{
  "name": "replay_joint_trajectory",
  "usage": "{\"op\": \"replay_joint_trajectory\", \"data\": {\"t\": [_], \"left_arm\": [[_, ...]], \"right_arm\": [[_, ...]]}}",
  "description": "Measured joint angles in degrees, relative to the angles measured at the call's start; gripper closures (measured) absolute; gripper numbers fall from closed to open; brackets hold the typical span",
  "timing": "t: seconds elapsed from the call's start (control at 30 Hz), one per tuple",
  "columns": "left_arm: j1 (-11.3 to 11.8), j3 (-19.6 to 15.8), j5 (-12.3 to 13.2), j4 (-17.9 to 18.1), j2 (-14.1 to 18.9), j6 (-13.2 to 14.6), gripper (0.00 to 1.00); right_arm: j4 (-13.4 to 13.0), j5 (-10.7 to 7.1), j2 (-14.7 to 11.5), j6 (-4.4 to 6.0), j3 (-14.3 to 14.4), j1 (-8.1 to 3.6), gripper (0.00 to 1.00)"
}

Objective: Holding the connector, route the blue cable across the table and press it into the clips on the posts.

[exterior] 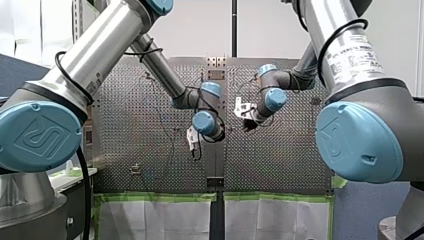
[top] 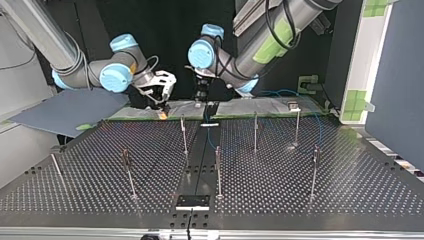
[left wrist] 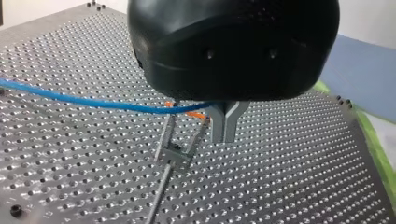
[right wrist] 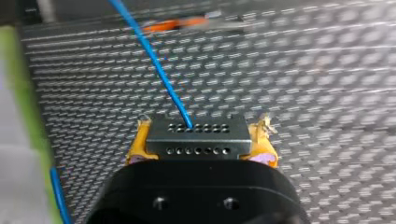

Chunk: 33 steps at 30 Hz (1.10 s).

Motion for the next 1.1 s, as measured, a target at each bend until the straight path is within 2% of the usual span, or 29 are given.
{"op": "replay_joint_trajectory", "data": {"t": [0.17, 0.33, 0.5, 0.7, 1.1], "left_arm": [[0.23, -1.52, 1.55, 2.3, -1.25, -0.03, 1.0], [0.2, -0.07, 2.72, 4.62, -3.42, -0.67, 1.0], [0.52, 2.3, 2.99, 6.63, -5.84, -1.45, 1.0], [1.05, 5.11, 2.88, 5.63, -7.27, -1.51, 1.0], [2.44, 11.0, 2.66, 3.76, -7.34, -1.63, 1.0]], "right_arm": [[-0.11, 0.05, 0.55, 0.3, 1.75, -0.77, 1.0], [-0.71, -0.01, 0.65, 0.46, 2.11, -1.7, 1.0], [-2.62, -0.41, 0.68, 0.65, 2.11, -2.33, 1.0], [-4.76, -1.61, 0.83, 1.1, 2.12, -3.42, 1.0], [-5.94, -3.67, 1.13, 1.29, 1.97, -5.01, 1.0]]}}
